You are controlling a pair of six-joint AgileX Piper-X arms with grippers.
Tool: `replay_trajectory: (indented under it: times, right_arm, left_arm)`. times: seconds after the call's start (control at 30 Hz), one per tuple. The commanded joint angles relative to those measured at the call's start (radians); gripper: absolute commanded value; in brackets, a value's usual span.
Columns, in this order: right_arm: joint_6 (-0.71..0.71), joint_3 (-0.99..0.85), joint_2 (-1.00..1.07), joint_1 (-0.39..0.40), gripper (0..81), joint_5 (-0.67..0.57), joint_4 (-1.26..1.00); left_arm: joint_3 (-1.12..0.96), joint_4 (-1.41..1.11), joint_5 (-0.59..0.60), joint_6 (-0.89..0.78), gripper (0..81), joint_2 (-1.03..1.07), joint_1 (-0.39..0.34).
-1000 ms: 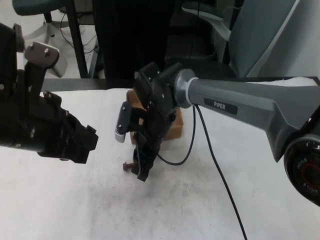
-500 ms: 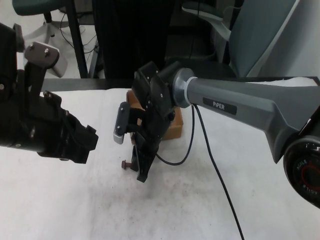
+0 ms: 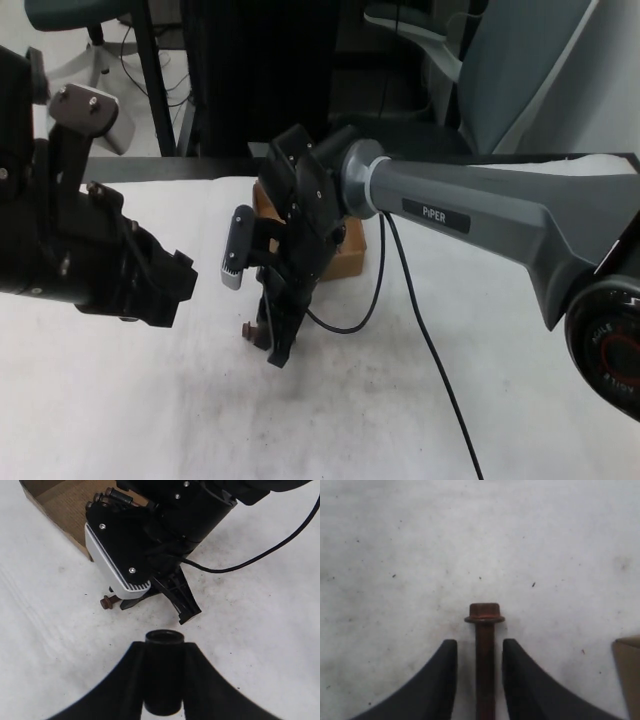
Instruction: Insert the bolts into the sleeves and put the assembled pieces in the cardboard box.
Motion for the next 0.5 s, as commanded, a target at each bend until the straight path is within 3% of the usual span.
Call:
replay_trajectory:
  times: [0.0, 0.2, 0.47]
  right_arm:
    - [0.013, -0.011, -0.011, 0.001, 29.9, -0.014, -0.019]
    - [0.013, -0.011, -0.008, 0.001, 23.6, -0.014, -0.024]
    - [0.013, -0.011, -0.005, 0.001, 23.7, -0.014, -0.029]
  left_arm:
    - [-0.011, -0.011, 0.009, 0.0, 0.3, -0.014, 0.002]
    - [-0.011, -0.011, 0.009, 0.0, 0.3, -0.014, 0.002]
    - [-0.011, -0.011, 0.009, 0.0, 0.3, -0.014, 0.002]
